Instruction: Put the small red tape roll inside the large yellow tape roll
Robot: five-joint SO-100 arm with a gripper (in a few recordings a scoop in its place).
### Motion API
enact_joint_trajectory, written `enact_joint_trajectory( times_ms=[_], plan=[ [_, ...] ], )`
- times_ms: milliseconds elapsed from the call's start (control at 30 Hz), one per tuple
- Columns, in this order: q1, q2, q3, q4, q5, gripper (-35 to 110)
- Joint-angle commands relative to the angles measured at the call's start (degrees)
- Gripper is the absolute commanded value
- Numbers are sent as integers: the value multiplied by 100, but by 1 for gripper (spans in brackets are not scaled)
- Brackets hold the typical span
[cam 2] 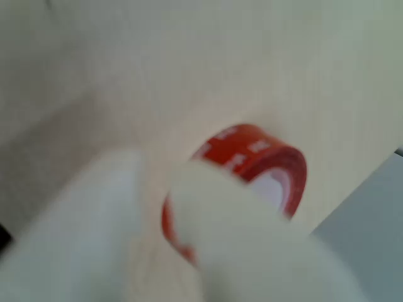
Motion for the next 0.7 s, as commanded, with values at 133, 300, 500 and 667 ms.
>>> enact_joint_trajectory(
  times_ms=[133, 300, 500, 667],
  plan=[
    [-70, 79, 176, 44, 0, 0],
    [-70, 79, 176, 35, 9, 0],
    [211, 79, -79, 44, 0, 5],
    [677, 70, -404, 9, 35, 13]
  ],
)
